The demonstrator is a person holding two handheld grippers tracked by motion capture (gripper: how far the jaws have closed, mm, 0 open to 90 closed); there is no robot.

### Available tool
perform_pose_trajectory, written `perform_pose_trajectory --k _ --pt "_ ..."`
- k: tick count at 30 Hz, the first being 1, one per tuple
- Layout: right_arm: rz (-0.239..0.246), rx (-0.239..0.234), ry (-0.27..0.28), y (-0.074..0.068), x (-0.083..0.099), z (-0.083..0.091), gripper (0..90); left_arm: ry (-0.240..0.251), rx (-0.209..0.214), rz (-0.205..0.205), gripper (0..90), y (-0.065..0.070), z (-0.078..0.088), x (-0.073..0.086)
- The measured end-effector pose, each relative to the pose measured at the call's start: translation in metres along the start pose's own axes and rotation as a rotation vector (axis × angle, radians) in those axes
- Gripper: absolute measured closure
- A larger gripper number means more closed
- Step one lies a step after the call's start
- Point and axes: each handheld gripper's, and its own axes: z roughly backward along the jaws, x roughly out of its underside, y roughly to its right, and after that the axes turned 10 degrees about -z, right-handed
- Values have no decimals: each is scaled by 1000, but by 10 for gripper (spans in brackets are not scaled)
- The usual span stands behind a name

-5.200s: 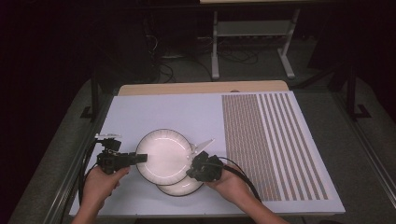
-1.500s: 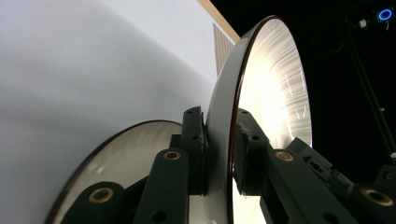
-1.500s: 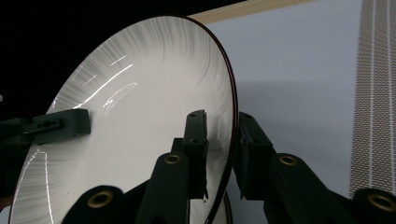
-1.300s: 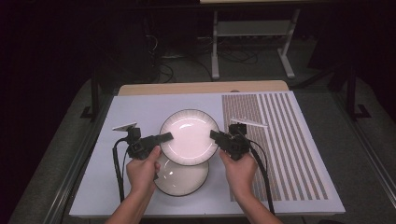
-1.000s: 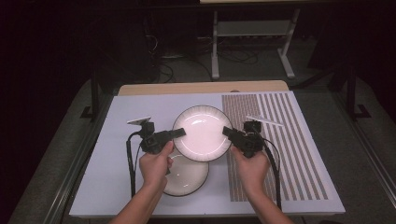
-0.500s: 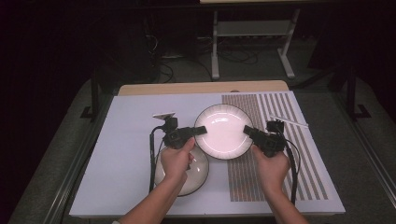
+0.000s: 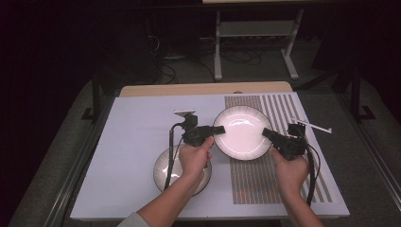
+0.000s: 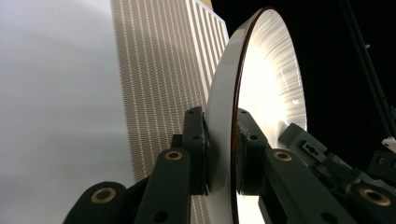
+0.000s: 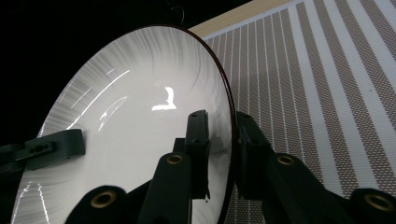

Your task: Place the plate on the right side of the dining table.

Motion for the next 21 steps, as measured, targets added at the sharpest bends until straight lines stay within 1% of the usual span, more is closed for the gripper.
perform_pose_trajectory --k 1,2,3,5,6,7,8,11,12,14,17,19,21 --pt "0 0 0 0 0 0 770 0 0 0 776 0 0 0" --pt "-1 -5 3 3 -1 1 769 -3 5 4 776 0 -4 -1" --pt "8 -5 3 6 -2 2 769 -3 8 5 776 1 -7 -1" --pt "9 7 6 10 -4 4 769 -6 10 10 775 2 -13 -1" --pt "6 10 9 11 -5 5 770 -8 13 5 774 4 -18 -1" --pt "-10 18 20 18 -8 7 773 -16 16 2 774 7 -25 -1" --pt "-16 20 24 21 -9 7 773 -16 16 2 774 7 -25 -1" --pt "-21 28 28 25 -11 9 773 -25 19 -9 773 11 -34 -1" --pt "-13 33 40 30 -14 11 772 -29 27 -6 772 12 -37 -2" --pt "-11 35 41 31 -14 12 772 -36 30 -11 771 14 -43 -3" --pt "-27 48 42 39 -19 15 772 -48 32 -34 771 18 -51 -4" --pt "-27 55 46 44 -21 16 771 -54 34 -43 771 22 -58 -3" --pt "-27 65 52 48 -22 18 771 -60 41 -43 770 23 -63 -3"
